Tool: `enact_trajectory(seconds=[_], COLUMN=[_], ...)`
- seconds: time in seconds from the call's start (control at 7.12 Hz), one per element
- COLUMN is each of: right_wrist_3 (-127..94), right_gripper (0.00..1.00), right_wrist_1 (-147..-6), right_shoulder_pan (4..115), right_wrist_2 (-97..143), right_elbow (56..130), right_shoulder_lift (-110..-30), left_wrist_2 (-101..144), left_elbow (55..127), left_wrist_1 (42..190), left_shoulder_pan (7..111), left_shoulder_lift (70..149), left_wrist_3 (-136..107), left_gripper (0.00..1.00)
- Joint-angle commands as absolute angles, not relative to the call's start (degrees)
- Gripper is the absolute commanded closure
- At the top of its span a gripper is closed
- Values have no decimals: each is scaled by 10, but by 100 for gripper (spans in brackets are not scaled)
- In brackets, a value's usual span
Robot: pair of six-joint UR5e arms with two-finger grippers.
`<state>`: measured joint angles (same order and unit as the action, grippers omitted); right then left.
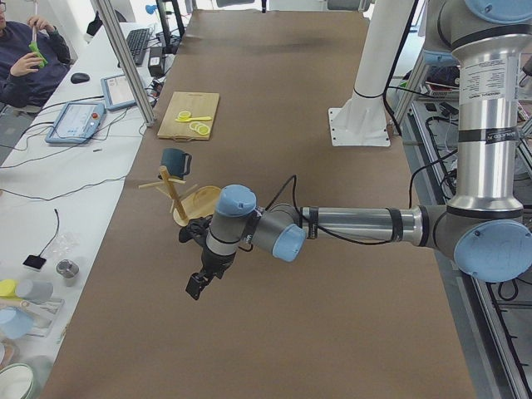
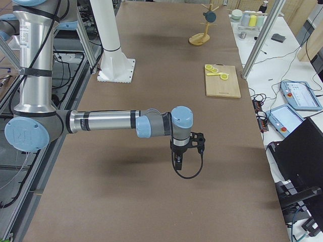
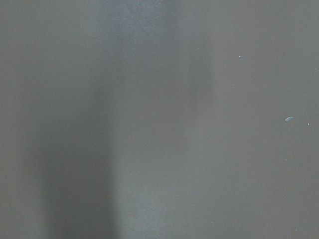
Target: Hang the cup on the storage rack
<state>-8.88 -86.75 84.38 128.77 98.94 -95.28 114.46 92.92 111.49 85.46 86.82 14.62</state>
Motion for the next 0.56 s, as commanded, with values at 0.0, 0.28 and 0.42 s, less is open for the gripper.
enact_trajectory(seconds=[0.0, 0.28, 0.42], right_wrist_3=[-89, -89, -89], right_gripper=[0, 0, 0], right_wrist_1=[-867, -867, -867], right_shoulder_pan=[844, 844, 844], right_wrist_2=[1288, 1286, 1288], right_elbow=[986, 983, 984], right_shoulder_lift=[-953, -954, -954], left_wrist_2=[1153, 1232, 1289], left_elbow=[927, 916, 897], left_wrist_1=[1064, 1063, 1043], left_shoulder_pan=[883, 885, 884], left_shoulder_lift=[885, 871, 871], left_wrist_3=[142, 28, -1], left_gripper=[1, 1, 1])
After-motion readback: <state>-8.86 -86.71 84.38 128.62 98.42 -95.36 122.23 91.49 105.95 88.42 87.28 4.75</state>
